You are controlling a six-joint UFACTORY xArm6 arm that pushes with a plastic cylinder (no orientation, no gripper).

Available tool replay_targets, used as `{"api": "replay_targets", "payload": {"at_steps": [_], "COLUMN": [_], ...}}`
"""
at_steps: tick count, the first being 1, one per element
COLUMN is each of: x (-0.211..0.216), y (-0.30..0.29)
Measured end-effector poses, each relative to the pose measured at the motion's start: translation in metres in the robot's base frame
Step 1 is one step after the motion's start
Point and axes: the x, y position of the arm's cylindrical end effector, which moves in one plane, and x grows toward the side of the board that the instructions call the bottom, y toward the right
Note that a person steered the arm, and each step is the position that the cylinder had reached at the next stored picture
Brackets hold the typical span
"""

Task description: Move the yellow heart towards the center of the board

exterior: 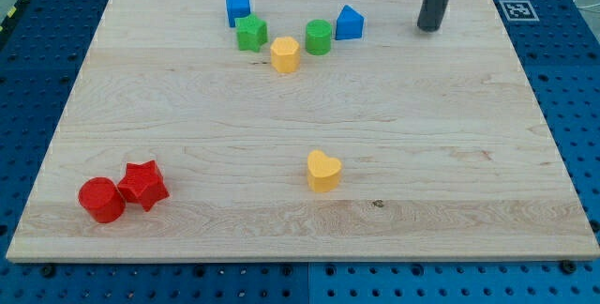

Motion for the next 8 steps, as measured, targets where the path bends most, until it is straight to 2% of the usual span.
{"api": "replay_targets", "payload": {"at_steps": [1,2,3,5,7,8], "x": [0.061,0.147,0.207,0.227,0.278,0.271], "y": [0.0,0.001,-0.009,-0.073,-0.115,-0.143]}}
